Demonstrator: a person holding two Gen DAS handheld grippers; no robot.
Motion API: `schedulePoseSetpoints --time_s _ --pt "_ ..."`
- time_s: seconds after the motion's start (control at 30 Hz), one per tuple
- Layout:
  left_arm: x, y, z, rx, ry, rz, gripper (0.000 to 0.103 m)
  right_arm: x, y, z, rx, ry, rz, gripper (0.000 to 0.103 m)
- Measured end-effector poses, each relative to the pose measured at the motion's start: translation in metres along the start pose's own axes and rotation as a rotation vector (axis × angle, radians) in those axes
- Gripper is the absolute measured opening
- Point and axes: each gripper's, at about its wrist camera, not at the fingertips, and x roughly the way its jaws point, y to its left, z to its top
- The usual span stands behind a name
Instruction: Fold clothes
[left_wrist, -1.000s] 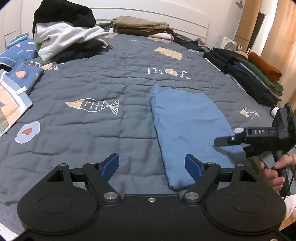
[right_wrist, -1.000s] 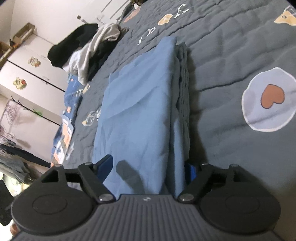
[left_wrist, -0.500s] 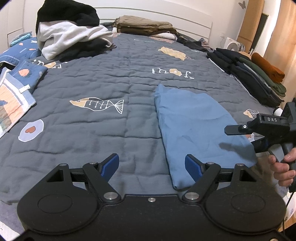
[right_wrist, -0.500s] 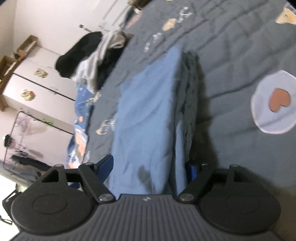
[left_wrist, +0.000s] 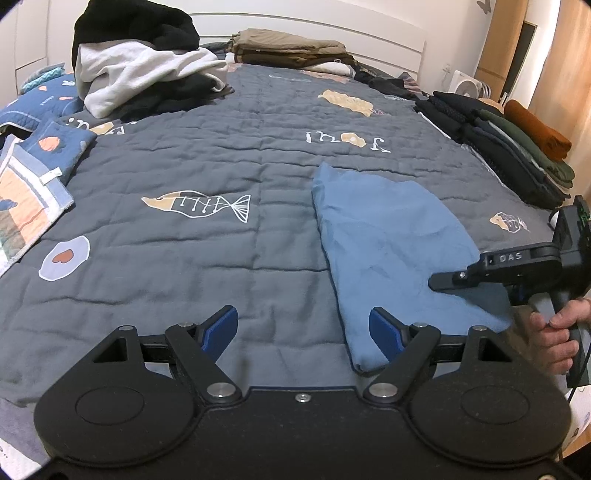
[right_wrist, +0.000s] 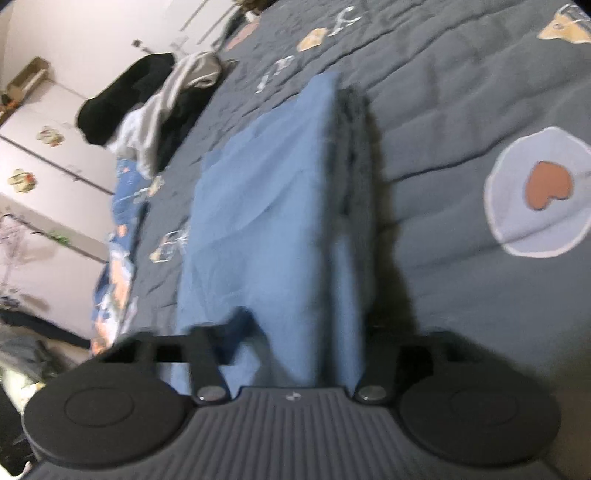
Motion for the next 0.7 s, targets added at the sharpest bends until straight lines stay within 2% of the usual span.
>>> schedulePoseSetpoints --time_s 0.03,0.13,0.2,0.63,0.7 --pt "0.0 0.0 0.0 0.0 0.0 0.0 0.077 0.0 -0.001 0.0 0.01 -0.001 0.0 0.022" --pt "0.0 0.0 0.001 -0.003 -0.001 0.003 0.077 -0.002 0.008 -0.001 -0.015 -0.01 -0.008 0.015" --pt "0.0 0.001 0.001 -0.004 -0.001 0.004 0.077 -0.003 0.017 -0.002 -0.052 -0.02 -0.022 0.014" --pt "0.012 0.006 0.009 -0.007 -0.005 0.001 0.077 0.007 0.003 -0.003 -0.005 0.016 -0.024 0.014" --pt "0.016 0.01 0.018 -0.02 -0.017 -0.048 0.077 0.007 0.002 -0.003 -0.002 0.019 -0.026 0.014"
